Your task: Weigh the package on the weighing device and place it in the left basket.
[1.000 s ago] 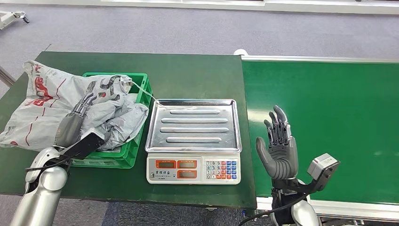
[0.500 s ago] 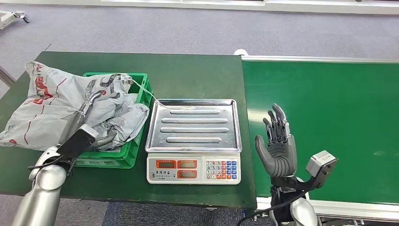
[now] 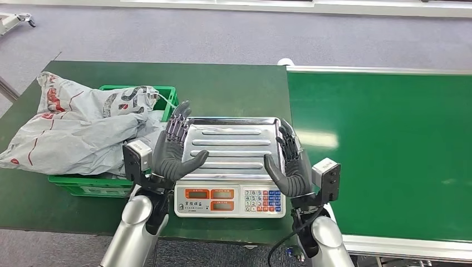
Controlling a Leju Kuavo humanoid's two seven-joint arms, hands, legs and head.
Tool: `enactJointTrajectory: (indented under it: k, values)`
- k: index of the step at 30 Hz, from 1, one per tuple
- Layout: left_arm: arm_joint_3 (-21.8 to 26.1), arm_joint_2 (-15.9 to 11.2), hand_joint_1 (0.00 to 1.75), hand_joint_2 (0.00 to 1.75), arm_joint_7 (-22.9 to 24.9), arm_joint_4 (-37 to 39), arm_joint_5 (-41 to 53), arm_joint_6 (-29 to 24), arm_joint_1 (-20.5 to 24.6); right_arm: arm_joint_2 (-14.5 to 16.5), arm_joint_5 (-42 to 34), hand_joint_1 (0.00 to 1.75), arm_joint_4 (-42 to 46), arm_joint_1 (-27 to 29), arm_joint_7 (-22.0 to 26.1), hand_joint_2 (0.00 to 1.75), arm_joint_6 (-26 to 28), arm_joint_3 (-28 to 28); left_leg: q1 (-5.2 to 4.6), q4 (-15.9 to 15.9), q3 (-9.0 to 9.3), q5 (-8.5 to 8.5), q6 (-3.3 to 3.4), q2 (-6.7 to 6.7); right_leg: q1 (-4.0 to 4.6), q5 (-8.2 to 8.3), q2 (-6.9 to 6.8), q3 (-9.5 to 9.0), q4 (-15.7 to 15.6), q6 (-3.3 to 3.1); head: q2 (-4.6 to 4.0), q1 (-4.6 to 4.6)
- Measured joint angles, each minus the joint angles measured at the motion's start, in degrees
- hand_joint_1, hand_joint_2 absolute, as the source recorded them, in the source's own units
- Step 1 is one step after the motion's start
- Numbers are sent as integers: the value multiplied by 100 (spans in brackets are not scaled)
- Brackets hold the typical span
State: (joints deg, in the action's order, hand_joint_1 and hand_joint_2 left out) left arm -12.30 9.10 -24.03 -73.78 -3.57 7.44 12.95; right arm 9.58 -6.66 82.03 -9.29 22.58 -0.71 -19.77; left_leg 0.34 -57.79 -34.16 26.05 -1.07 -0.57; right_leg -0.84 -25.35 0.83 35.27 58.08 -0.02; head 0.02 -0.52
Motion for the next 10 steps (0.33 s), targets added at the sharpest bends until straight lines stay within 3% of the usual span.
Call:
enactJointTrajectory:
  k: [2, 6, 10]
  values:
    - [-62, 188, 0, 175, 102, 3, 54, -316, -56, 75, 9, 0, -117, 8, -9, 175, 149, -83, 4, 1, -1, 0, -1, 0, 1, -4, 0, 1, 0, -1, 0, 0]
    - [-220, 394, 0, 175, 263, -133, 460, -620, -244, 194, 80, 0, -216, 123, 2, 175, 271, -275, 7, 2, -2, 3, -3, 0, 6, -13, 2, 4, 0, -2, 0, -1]
    - [-378, 426, 0, 175, 374, -261, 764, -724, -310, 257, 114, 0, -251, 266, 34, 175, 322, -384, 7, 3, -6, 5, -4, -3, 19, -18, 0, 4, 0, -2, 0, 0]
